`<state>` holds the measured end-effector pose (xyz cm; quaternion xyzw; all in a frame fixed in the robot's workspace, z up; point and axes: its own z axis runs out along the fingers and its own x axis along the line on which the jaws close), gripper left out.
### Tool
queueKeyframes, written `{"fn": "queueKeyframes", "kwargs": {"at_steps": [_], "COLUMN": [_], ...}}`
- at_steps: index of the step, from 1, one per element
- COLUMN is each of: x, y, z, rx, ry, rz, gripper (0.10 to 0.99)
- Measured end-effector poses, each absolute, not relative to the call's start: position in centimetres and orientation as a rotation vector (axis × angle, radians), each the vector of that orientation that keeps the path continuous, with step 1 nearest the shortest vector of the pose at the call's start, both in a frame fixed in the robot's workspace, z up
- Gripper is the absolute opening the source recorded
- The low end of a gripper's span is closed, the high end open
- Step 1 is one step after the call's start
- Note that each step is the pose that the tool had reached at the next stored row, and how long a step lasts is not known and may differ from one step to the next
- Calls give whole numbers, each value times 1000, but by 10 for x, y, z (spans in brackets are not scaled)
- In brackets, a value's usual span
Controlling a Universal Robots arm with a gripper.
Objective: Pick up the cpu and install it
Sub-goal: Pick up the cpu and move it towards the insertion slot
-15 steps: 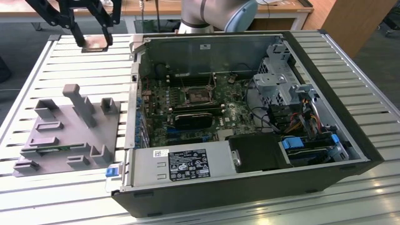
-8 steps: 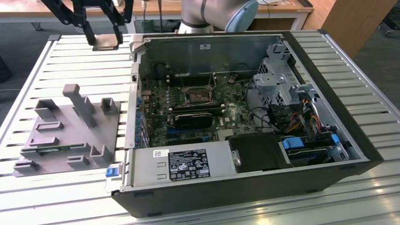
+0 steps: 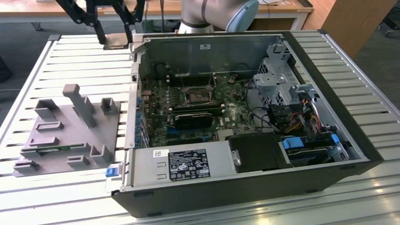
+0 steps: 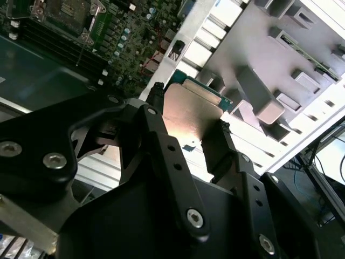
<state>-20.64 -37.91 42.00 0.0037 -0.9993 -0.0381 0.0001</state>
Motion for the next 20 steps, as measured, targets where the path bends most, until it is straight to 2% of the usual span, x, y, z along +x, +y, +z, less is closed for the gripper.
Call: {"fn": "queueKeyframes", "kwargs": {"at_steps": [20], "x": [-167], "y": [-373], "z": [418], "rx": [11], "ry": [-3139], "rz": [-122], "gripper": [533]}}
